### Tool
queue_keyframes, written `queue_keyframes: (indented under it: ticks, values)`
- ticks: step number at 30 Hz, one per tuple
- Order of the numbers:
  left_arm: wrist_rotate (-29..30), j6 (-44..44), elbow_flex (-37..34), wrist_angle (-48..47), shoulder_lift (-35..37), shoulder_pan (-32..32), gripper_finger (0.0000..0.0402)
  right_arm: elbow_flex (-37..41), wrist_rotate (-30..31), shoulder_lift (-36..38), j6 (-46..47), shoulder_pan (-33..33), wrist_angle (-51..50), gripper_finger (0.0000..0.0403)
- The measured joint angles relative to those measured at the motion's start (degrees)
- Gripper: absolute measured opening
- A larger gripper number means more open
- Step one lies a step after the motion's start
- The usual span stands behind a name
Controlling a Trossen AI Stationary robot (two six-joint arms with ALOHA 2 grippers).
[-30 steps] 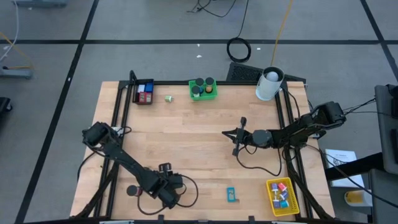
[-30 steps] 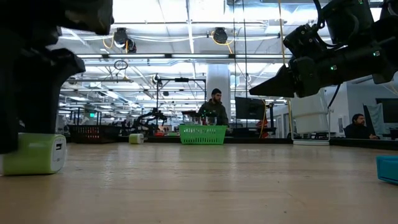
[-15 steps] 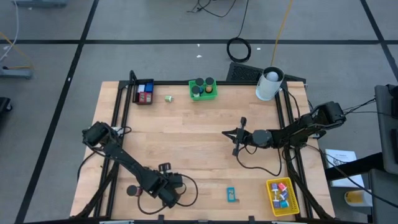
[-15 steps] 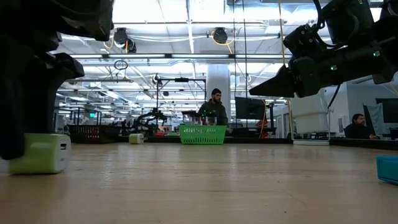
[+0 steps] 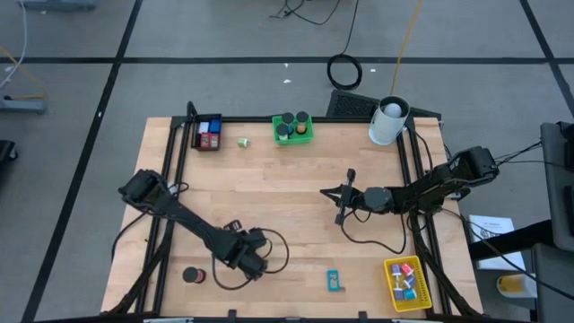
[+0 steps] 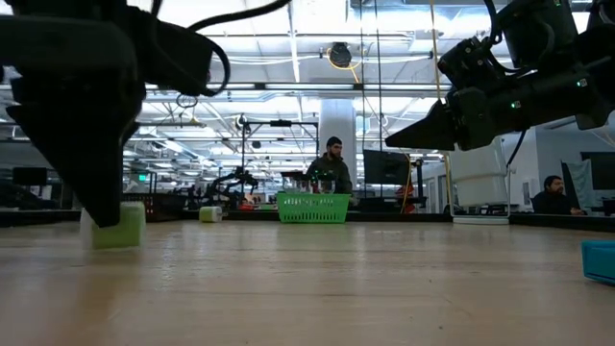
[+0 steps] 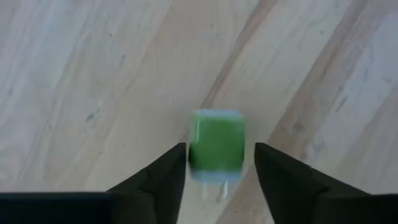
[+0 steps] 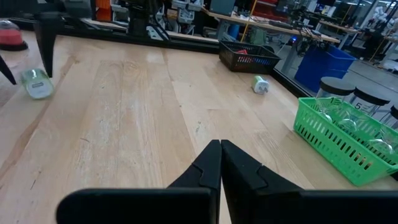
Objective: Pick & Place Office items
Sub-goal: Put the bottom green charger adapter into the yellow basket
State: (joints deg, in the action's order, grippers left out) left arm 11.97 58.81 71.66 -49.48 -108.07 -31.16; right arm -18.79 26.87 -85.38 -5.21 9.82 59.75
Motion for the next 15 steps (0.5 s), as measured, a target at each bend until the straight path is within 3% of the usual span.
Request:
queue_keyframes:
  ticks: [8, 15]
  values:
    - [-0.02, -1.47, 0.0, -0.37, -0.09, 0.88, 0.0267, 0.0, -0.01, 0.0, 0.0, 0.02, 0.01, 0.0004]
    - [0.63, -8.53, -2.96, 2.38, -0.09, 0.66, 0.0252, 0.0, -0.02, 0.0, 0.0, 0.02, 0.01, 0.0004]
